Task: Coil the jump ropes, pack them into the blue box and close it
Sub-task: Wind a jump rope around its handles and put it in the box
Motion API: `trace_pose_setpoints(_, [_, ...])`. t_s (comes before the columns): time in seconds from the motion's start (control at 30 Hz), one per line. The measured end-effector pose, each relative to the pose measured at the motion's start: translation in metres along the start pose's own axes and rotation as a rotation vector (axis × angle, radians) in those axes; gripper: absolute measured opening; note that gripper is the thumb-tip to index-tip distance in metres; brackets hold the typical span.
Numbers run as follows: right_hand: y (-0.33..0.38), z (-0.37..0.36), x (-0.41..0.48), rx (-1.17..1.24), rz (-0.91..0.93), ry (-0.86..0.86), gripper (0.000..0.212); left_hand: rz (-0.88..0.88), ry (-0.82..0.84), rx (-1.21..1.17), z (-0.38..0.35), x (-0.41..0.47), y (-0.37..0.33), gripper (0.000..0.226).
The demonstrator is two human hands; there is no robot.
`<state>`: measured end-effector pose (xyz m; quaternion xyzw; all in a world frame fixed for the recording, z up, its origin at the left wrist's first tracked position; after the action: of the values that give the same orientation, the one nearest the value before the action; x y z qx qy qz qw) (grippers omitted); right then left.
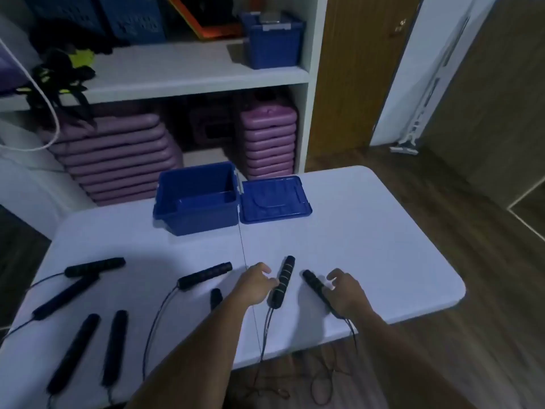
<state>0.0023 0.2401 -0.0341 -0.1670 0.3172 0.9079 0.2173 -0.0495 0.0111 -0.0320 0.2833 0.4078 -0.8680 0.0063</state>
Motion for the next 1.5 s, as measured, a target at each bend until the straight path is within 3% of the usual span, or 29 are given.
trace_pose_setpoints(0.13, [-0.027,-0.014,0.010,-0.068,-0.046,0.072,0.038,0.078,0.002,0.016,-0.030,0.013,0.012,0.033])
trace_pose_setpoints(0.3, [-0.051,-0.026,0.016,-0.162,-0.068,0.091,0.022,0.081,-0.037,0.099,-0.050,0.024,0.019,0.022])
trace_pose_setpoints(0.47, [-0.055,-0.027,0.017,-0.097,-0.055,0.105,0.019,0.098,-0.043,0.067,-0.052,0.028,0.025,0.017])
trace_pose_setpoints(0.6, [-0.053,-0.027,0.014,0.126,-0.088,0.154,0.019,0.113,-0.017,-0.115,-0.045,0.018,0.024,0.006])
trace_pose_setpoints(0.73, [-0.030,-0.029,0.005,0.592,-0.175,0.205,0.012,0.048,-0.017,-0.368,-0.031,-0.002,0.002,0.006])
trace_pose_setpoints(0.9, [0.028,-0.027,-0.018,1.019,-0.151,0.271,0.013,-0.065,-0.067,-0.461,0.001,-0.029,-0.027,0.014])
trace_pose_setpoints(1.3, [0.141,-0.021,-0.055,1.098,0.101,0.319,0.025,-0.219,-0.192,-0.447,0.087,-0.084,-0.041,0.013])
trace_pose_setpoints(1.5, [0.178,-0.014,-0.072,1.099,0.219,0.343,0.021,-0.235,-0.222,-0.412,0.117,-0.103,-0.040,0.023])
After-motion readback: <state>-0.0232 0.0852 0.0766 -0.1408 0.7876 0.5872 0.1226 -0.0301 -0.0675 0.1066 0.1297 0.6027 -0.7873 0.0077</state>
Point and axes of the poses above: each hand's wrist, its own x-axis towards the middle knuckle, its own z-axis out of the back of the hand, y = z × x, the point moved 6 cm from there along x, towards the middle knuckle, and after that the axes turned 3 degrees about -z, right-handed, at the moved point
